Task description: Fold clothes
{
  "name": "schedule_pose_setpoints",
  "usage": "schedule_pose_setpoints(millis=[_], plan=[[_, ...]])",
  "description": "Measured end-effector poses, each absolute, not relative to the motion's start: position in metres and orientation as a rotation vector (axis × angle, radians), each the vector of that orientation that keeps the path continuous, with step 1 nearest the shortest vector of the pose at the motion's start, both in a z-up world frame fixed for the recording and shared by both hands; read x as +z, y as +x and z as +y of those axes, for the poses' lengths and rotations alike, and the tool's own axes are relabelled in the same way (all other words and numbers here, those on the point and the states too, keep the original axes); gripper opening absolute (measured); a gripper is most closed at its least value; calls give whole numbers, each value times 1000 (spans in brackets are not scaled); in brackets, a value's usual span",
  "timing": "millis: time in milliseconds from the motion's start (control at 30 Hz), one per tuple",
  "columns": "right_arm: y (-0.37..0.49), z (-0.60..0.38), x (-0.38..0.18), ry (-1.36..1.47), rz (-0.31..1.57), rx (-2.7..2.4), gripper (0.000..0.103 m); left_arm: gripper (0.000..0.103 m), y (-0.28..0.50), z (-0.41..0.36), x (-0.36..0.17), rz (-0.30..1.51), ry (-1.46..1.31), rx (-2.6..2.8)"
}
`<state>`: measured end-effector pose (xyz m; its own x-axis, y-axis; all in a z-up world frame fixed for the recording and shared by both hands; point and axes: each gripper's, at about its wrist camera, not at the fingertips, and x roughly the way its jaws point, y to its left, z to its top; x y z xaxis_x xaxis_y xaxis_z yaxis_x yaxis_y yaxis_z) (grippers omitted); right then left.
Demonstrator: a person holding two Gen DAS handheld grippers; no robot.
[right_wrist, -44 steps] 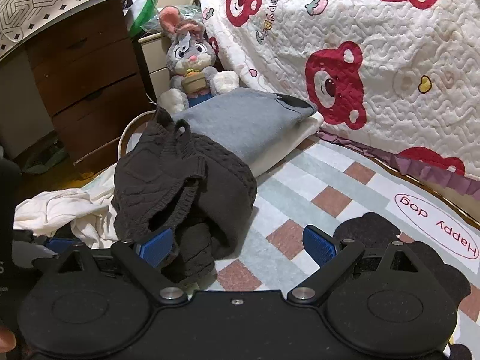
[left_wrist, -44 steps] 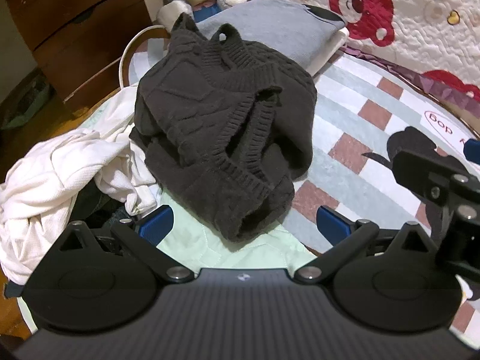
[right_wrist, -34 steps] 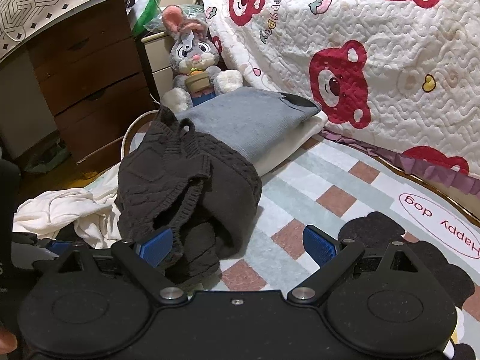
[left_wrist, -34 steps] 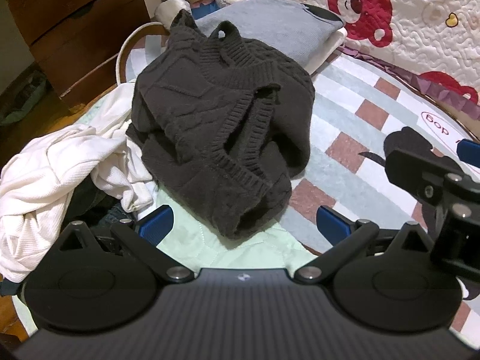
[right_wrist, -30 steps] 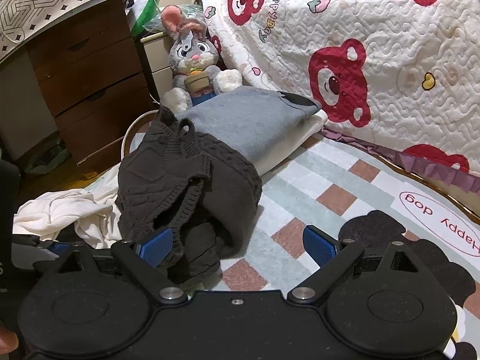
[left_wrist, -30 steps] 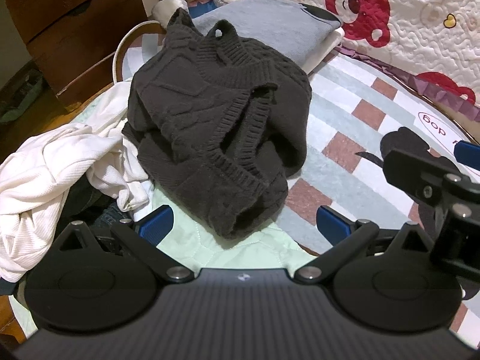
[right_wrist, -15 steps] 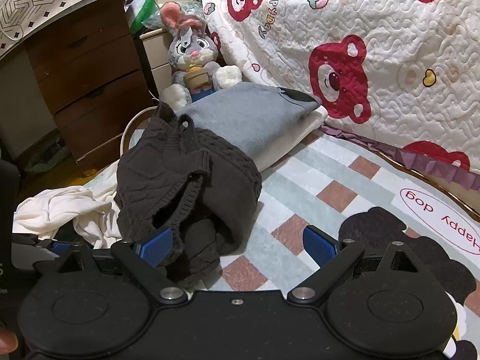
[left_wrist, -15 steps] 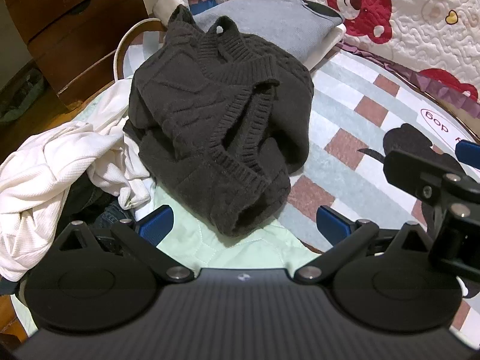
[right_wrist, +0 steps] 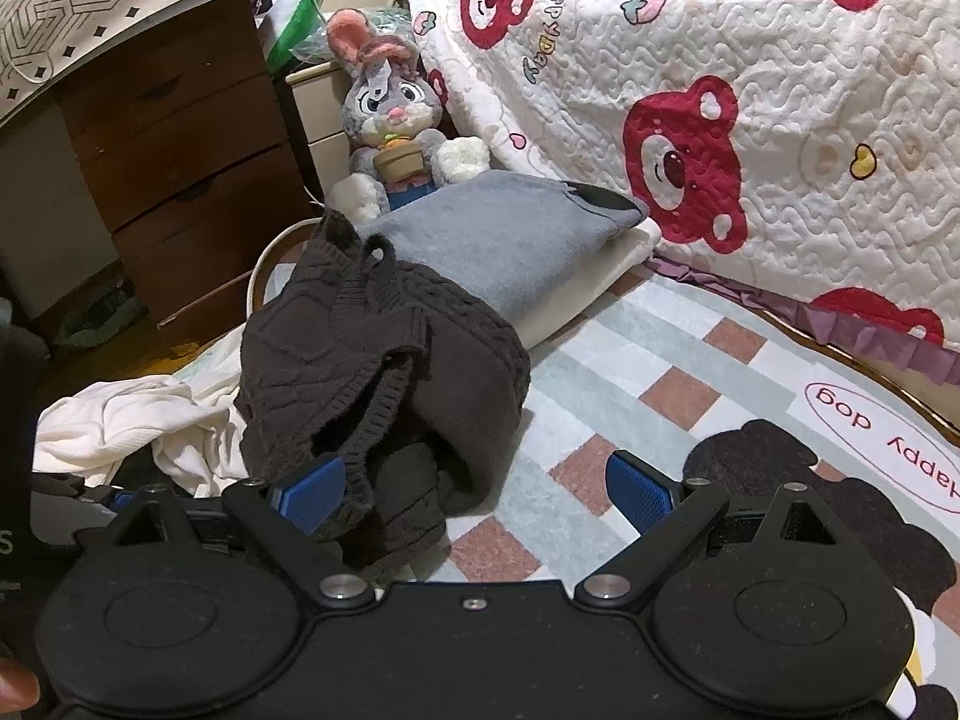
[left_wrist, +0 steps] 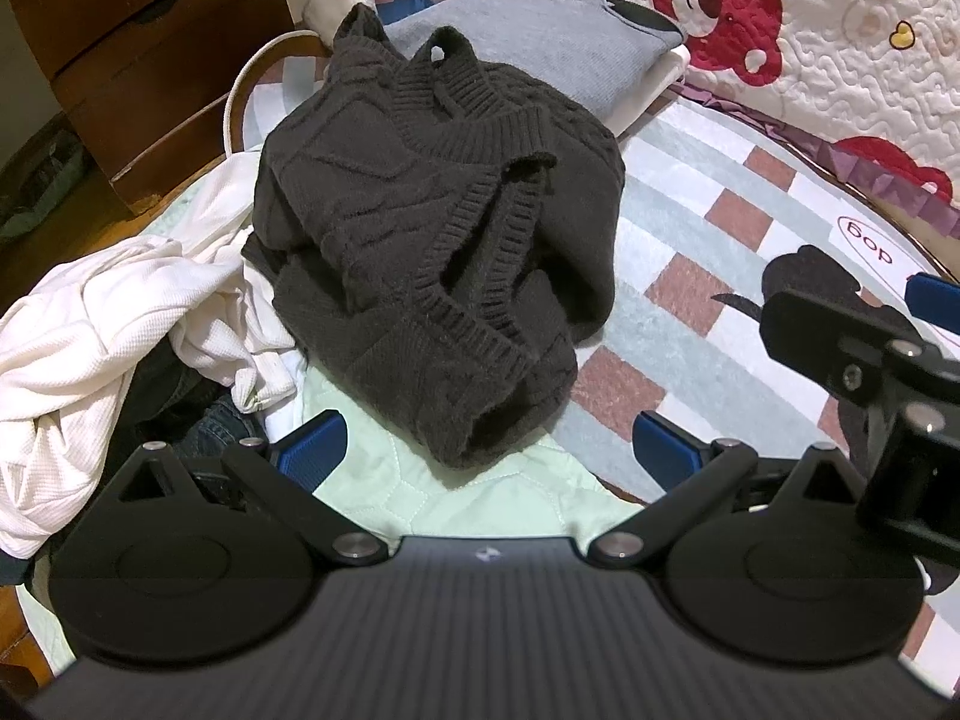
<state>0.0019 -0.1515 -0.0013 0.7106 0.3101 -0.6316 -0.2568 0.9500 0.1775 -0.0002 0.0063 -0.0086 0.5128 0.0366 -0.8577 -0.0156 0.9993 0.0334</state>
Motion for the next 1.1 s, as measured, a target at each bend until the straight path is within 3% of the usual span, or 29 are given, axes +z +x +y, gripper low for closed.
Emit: schedule_pose_setpoints(millis=[833, 1100], plan=[[5, -156, -7, 137, 725, 333, 96, 103, 2, 13, -17, 1045, 5, 45], [27, -180, -17, 63, 582, 391, 97, 103, 11, 54, -32, 971, -20, 63]])
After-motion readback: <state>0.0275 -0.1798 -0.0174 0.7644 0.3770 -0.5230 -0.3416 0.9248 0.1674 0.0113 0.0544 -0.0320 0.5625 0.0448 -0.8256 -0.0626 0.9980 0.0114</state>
